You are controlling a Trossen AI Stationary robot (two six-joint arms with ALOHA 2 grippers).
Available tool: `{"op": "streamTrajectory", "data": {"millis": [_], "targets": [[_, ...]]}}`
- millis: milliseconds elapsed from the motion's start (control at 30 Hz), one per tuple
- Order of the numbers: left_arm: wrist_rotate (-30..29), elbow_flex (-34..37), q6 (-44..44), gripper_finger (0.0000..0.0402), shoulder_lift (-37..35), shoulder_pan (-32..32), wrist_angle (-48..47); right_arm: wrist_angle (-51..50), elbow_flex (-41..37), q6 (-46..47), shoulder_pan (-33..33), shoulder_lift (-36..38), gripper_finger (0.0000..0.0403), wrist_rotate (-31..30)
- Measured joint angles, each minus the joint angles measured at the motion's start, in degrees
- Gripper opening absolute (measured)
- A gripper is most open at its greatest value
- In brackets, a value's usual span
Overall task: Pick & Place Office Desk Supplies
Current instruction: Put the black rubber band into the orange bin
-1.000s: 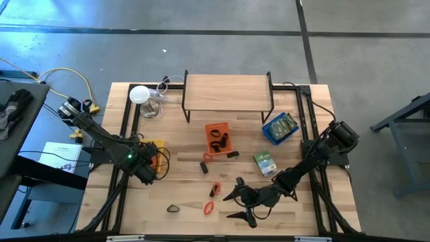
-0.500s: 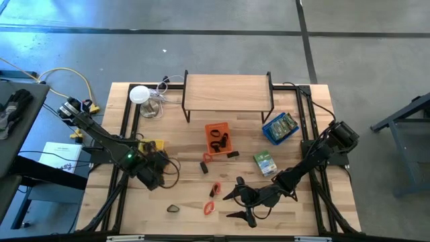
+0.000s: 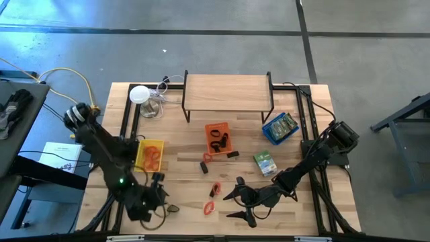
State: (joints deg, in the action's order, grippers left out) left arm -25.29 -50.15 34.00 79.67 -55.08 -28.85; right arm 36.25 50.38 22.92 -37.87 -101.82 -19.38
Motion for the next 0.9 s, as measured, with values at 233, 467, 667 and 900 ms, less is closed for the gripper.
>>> {"op": "streamTrajectory", "data": {"millis": [233, 467, 667, 900], "targets": [[-3.83, 0.0, 4.84, 0.0136, 9.1, -2.57, 4.8, -0.02, 0.01, 0.0, 0.04, 0.02, 0.029, -0.02], [-2.94, 0.0, 4.87, 0.0136, 13.4, -2.49, 10.19, -0.08, -0.01, -0.02, 0.04, 0.02, 0.029, 0.0], [-2.91, 0.01, 6.61, 0.0136, 13.94, -0.93, 10.06, -0.25, 0.01, -0.02, 0.0, 0.02, 0.029, 0.0], [1.32, 0.02, 7.99, 0.0136, 15.82, 1.32, 9.73, -0.48, 0.0, -0.02, 0.0, 0.02, 0.029, 0.0]]}}
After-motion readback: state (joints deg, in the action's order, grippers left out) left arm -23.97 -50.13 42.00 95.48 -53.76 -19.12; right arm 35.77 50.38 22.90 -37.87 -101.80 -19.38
